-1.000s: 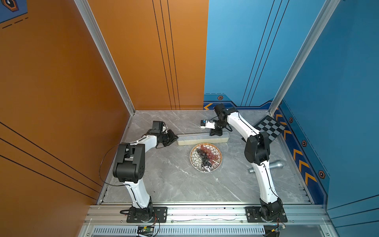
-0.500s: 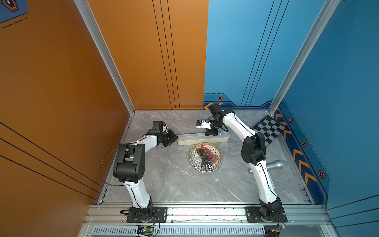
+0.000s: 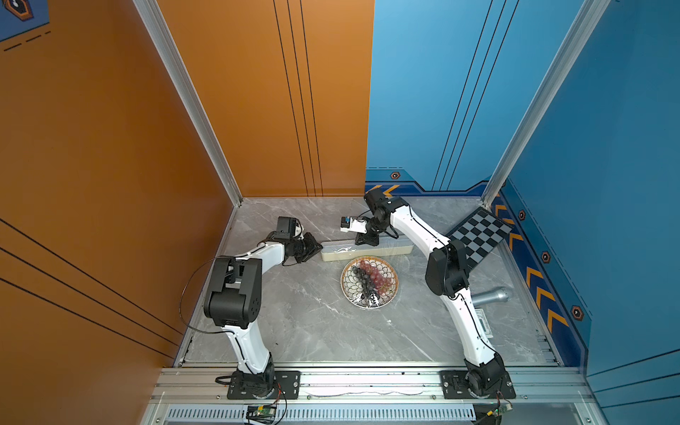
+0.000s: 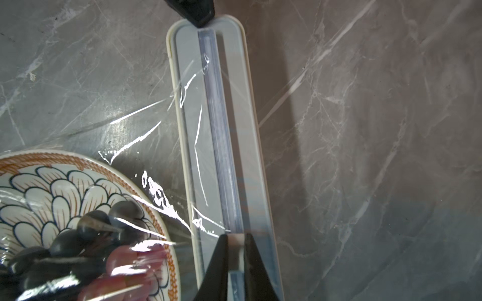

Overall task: Wrap the plate with plastic wrap
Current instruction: Tear off the plastic wrap from the plastic wrap cutting box.

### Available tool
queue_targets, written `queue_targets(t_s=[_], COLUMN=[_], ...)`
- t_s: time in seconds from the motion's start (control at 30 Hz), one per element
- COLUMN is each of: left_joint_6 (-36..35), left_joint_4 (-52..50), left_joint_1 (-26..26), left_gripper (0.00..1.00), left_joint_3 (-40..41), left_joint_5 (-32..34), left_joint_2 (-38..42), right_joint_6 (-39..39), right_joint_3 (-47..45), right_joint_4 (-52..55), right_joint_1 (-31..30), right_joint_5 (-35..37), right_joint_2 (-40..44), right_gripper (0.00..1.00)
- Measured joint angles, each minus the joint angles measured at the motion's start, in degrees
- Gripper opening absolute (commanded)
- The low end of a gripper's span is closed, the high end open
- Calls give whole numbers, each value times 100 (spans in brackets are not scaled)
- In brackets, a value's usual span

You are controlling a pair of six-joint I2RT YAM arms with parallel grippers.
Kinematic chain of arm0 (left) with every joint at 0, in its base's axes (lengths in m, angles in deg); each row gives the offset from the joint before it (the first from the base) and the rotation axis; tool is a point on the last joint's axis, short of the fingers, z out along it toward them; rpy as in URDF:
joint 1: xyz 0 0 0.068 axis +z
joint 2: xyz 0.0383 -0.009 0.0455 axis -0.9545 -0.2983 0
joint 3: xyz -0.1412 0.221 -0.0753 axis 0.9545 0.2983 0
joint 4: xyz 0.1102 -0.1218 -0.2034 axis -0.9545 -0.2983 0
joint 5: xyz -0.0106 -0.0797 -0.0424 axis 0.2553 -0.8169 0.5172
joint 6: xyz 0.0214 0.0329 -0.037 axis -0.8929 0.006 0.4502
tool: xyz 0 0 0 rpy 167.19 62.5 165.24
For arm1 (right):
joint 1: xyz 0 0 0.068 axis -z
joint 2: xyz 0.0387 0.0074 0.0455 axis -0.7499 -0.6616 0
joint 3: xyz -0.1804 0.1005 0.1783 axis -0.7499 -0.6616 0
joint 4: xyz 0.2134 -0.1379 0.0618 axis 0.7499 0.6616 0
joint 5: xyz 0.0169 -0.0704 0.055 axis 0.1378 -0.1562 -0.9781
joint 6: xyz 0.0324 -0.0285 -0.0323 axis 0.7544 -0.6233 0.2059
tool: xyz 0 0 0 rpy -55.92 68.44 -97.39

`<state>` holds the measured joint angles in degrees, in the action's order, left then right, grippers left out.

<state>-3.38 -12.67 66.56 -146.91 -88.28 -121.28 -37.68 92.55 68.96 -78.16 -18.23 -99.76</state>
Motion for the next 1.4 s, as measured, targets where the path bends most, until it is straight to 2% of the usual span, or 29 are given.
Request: queue_targets(t_s=[1.13,1.4], left_joint_6=[7,44], left_joint_4=[-24,-20], left_joint_1=[-109,-229], left_gripper=[15,12], left_joint_3=[-192,-289], left_joint_5=[2,4], left_joint_2=[-149,-195], right_joint_6=[396,479], right_joint_3=[26,35], right_joint_4=[-1058,-1241], right_joint_1=[-448,-498], right_joint_5=[-323,-437], right_joint_2=[-223,-273], right_gripper=[14,14])
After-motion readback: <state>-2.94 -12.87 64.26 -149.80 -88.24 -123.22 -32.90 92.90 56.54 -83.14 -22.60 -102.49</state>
